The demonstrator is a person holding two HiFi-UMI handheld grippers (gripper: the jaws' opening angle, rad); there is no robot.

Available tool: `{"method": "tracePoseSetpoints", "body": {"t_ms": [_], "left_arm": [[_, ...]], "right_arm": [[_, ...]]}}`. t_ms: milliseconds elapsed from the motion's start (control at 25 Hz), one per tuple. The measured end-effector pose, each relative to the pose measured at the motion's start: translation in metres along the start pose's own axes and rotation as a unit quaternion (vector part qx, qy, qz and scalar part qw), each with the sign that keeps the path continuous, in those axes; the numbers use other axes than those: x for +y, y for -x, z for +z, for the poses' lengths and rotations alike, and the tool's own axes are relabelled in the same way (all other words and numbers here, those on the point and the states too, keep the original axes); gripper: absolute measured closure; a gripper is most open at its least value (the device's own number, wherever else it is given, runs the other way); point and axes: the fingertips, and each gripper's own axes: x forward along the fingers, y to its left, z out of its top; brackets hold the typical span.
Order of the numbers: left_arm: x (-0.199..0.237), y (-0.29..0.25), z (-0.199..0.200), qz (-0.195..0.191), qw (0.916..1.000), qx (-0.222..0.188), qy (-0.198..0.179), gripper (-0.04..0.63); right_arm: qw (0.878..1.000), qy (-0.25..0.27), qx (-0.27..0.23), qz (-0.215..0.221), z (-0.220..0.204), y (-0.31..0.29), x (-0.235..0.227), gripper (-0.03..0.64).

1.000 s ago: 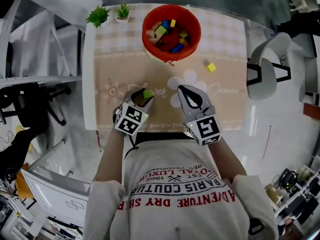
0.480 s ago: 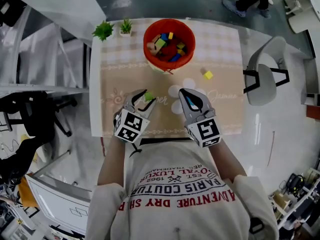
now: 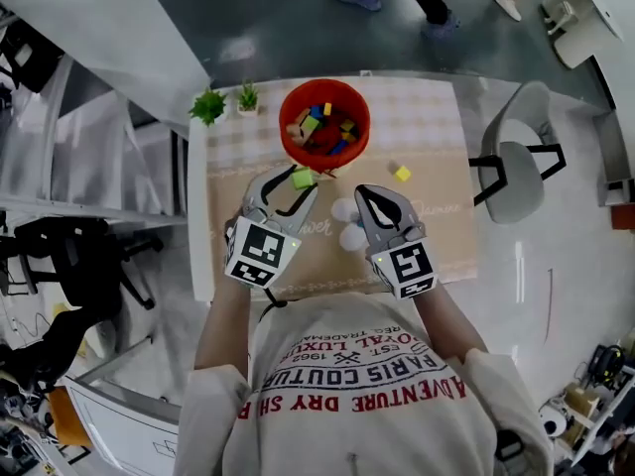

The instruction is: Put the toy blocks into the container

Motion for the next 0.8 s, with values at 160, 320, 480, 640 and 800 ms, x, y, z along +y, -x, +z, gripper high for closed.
{"method": "tracePoseSetpoints", "body": {"t_ms": [160, 320, 480, 640, 800], "left_arm": [[0.016, -0.015, 0.031, 0.004, 0.9997, -0.016, -0.016, 0.403], [0.026, -0.035, 0.053, -0.001, 0.9994, -0.027, -0.021, 0.403], [0.031, -0.054, 0.052, -0.007, 0.9998, -0.015, -0.008, 0.403], [0.034, -0.072, 0.037, -0.007, 0.9998, 0.016, 0.008, 0.403], [0.033, -0.083, 0.027, -0.008, 0.9991, 0.032, 0.026, 0.4]], "right_arm": [[1.0, -0.006, -0.008, -0.017, 0.006, 0.002, -0.01, 0.615], [0.999, -0.004, -0.019, -0.029, 0.017, 0.001, -0.021, 0.615], [0.999, -0.009, -0.02, -0.042, 0.018, 0.004, -0.032, 0.615], [0.998, -0.011, -0.013, -0.054, 0.013, 0.011, -0.039, 0.615], [0.997, -0.019, 0.0, -0.071, 0.003, 0.018, -0.047, 0.615]]}}
